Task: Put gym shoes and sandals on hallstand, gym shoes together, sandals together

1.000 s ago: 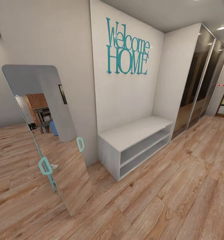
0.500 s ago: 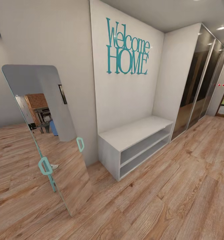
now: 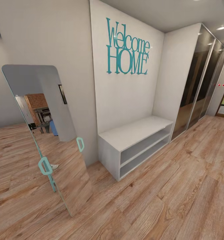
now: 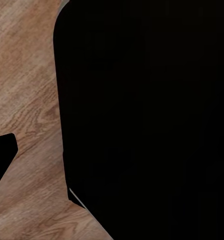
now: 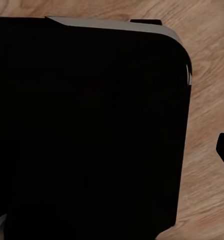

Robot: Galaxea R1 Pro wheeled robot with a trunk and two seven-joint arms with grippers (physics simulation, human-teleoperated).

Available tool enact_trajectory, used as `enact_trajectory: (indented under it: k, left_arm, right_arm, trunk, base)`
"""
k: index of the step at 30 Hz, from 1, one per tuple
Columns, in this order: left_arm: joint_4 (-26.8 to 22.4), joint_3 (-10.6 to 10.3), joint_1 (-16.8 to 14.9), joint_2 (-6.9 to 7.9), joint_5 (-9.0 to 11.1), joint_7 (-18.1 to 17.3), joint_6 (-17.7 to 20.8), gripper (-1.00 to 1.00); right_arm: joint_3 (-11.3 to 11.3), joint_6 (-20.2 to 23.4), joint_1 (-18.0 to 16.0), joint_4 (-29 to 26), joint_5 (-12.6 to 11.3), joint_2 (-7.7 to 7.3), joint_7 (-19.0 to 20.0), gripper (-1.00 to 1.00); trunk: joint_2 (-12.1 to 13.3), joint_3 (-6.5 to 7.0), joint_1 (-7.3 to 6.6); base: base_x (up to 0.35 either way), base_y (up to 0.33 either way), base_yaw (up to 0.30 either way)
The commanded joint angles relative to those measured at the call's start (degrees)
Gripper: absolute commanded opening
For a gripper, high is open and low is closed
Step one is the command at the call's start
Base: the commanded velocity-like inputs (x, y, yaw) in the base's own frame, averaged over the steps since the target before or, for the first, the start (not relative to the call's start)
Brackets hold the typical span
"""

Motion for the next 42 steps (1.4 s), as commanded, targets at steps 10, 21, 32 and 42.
enact_trajectory:
  k: [10,21,32,42]
  left_arm:
    - [-0.04,0.02,0.0,-0.03,0.24,0.01,-0.04,1.0]
    - [-0.91,0.06,0.0,0.13,0.25,0.01,-0.12,1.0]
    - [-6.33,0.06,0.0,0.91,0.04,0.01,-6.89,1.0]
    - [-7.44,0.21,-0.74,1.88,0.26,0.01,-17.33,1.0]
  right_arm:
    - [0.1,-0.3,-0.02,0.03,0.03,-0.42,-0.05,1.0]
    - [-0.05,-4.39,-0.02,-1.33,-0.02,-0.5,-0.06,1.0]
    - [-0.18,-8.49,-0.02,-6.77,-0.03,-1.94,-0.11,1.0]
    - [-0.36,-9.04,-0.02,-14.73,-0.11,-3.72,-0.12,1.0]
  trunk:
    - [-0.03,-0.05,0.0]
    - [-0.03,-0.05,0.0]
    - [-0.03,-0.05,0.0]
    - [-0.03,-0.05,0.0]
  base:
    - [0.0,0.0,0.0]
    - [0.0,0.0,0.0]
    - [0.0,0.0,0.0]
    - [0.0,0.0,0.0]
